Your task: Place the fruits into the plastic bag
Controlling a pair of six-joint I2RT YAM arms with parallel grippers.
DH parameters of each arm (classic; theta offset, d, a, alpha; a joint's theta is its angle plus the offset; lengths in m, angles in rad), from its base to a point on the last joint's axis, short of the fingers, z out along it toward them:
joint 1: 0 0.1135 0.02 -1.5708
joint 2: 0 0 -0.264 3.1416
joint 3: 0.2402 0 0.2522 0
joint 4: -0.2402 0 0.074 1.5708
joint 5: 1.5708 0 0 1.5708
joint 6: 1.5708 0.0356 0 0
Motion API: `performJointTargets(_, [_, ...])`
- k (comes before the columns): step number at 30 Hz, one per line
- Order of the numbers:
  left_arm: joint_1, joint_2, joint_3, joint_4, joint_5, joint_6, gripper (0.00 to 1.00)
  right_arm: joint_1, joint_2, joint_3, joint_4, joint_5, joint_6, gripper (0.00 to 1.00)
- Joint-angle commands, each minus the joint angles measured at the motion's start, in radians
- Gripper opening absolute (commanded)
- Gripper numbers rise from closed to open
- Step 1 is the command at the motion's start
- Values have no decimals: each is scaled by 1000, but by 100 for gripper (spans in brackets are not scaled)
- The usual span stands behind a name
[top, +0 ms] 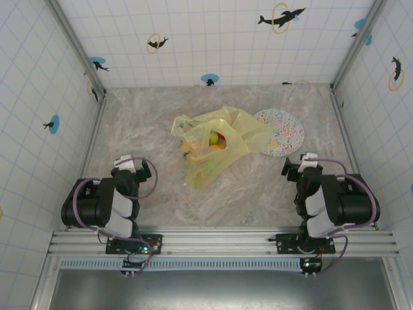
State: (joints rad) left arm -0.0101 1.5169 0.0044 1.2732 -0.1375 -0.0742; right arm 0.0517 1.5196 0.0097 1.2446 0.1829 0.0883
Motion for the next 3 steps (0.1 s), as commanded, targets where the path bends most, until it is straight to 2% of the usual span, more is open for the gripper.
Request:
performJointTargets(1, [10, 0, -9, 20, 24, 17, 98, 4, -3, -17, 26, 11, -9, 100])
performJointTargets(3, [10, -1, -11, 23, 20, 18, 98, 3, -3, -17, 24, 11, -8, 100])
